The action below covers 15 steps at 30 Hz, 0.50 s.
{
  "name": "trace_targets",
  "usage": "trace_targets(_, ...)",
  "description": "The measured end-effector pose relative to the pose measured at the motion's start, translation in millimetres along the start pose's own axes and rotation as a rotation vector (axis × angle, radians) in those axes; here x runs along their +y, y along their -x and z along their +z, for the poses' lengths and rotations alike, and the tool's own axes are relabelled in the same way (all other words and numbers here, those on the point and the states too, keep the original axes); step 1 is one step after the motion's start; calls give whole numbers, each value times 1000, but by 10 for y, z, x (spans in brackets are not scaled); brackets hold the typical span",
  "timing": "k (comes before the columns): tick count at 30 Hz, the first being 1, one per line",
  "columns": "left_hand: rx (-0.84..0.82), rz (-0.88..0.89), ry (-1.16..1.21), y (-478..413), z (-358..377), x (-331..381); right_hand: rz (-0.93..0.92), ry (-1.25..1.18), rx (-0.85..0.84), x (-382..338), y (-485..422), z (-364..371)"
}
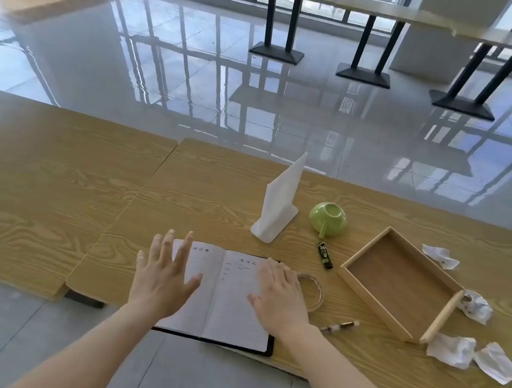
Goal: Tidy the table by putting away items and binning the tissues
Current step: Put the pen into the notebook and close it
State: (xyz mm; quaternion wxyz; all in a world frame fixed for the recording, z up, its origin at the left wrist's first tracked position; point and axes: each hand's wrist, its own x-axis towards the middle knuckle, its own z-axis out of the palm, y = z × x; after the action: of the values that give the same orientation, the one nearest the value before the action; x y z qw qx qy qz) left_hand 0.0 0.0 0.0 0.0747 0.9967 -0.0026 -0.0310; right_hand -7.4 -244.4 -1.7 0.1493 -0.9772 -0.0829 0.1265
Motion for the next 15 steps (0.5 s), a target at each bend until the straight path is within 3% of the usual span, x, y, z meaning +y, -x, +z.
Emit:
trace_targets(7,-128,-130,-31,225,325,-324,42,-14,-185,-64,-31,414)
trace_targets(15,-274,-377,275,294,445,-360,86,-67,-199,-18,-37,682)
